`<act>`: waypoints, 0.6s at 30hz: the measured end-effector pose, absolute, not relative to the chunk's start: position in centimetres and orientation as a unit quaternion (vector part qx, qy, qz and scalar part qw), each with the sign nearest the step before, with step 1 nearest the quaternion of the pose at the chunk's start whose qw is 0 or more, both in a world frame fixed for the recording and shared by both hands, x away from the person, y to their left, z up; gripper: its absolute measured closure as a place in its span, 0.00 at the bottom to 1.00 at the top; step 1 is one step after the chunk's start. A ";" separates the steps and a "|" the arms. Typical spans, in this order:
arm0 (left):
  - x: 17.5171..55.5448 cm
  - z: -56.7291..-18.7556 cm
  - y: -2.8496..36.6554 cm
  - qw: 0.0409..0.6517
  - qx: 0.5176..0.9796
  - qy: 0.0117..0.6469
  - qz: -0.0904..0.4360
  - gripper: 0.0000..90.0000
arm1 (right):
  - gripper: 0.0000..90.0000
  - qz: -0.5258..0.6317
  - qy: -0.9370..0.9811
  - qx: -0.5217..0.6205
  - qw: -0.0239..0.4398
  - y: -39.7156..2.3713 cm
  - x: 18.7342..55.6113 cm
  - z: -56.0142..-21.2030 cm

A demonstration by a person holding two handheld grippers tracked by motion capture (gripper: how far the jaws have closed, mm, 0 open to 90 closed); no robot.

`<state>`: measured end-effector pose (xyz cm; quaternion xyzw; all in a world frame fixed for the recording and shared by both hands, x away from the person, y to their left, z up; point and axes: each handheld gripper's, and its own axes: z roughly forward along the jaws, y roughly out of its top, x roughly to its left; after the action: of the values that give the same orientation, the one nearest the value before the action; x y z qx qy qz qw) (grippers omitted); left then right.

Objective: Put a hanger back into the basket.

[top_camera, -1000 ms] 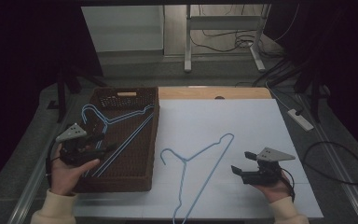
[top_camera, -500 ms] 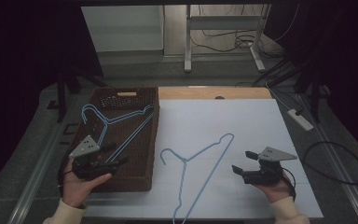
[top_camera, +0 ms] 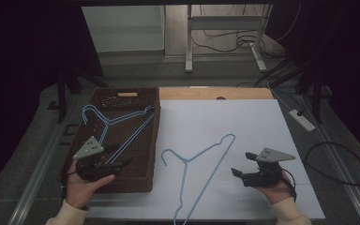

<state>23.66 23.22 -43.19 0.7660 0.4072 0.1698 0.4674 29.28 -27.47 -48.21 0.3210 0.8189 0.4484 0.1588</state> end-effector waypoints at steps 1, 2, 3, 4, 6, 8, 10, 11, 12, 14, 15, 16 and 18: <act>23.7 -43.3 23.1 0.467 0.768 0.406 0.169 0.35 | 0.17 0.448 0.820 0.320 0.159 -27.5 29.3 -48.2; 23.7 -43.3 23.1 0.467 0.768 0.405 0.168 0.34 | 0.17 0.447 0.820 0.320 0.160 -27.5 29.3 -48.2; 23.7 -43.3 23.1 0.467 0.768 0.405 0.168 0.34 | 0.17 0.446 0.820 0.321 0.160 -27.5 29.3 -48.2; 23.7 -43.4 23.0 0.466 0.769 0.404 0.169 0.34 | 0.17 0.446 0.819 0.323 0.161 -27.6 29.3 -48.3; 23.8 -43.5 23.0 0.466 0.769 0.404 0.167 0.34 | 0.17 0.445 0.818 0.326 0.161 -27.6 29.4 -48.3; 23.7 -43.6 23.0 0.466 0.769 0.403 0.168 0.34 | 0.17 0.446 0.817 0.328 0.160 -27.7 29.4 -48.3; 23.7 -43.6 22.9 0.467 0.768 0.404 0.171 0.34 | 0.16 0.449 0.814 0.332 0.159 -27.7 29.3 -48.2; 23.6 -43.7 22.9 0.467 0.767 0.405 0.173 0.34 | 0.17 0.455 0.810 0.337 0.154 -27.7 29.3 -48.2; 23.5 -43.7 22.9 0.469 0.765 0.405 0.173 0.34 | 0.17 0.459 0.808 0.340 0.146 -27.6 29.3 -48.1; 23.3 -43.7 22.9 0.469 0.766 0.404 0.173 0.34 | 0.18 0.461 0.806 0.346 0.137 -27.5 29.3 -48.0; 23.3 -43.7 22.9 0.469 0.766 0.404 0.173 0.34 | 0.18 0.457 0.810 0.343 0.134 -27.3 29.4 -48.0; 23.1 -43.7 22.8 0.470 0.766 0.404 0.174 0.34 | 0.18 0.451 0.814 0.340 0.136 -27.1 29.4 -48.0; 23.0 -43.6 22.8 0.469 0.767 0.403 0.174 0.34 | 0.18 0.439 0.823 0.332 0.139 -26.6 29.4 -48.0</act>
<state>23.01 22.82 -43.63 0.7665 0.4028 0.1741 0.4690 29.37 -26.57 -47.99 0.3319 0.8233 0.4391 0.1388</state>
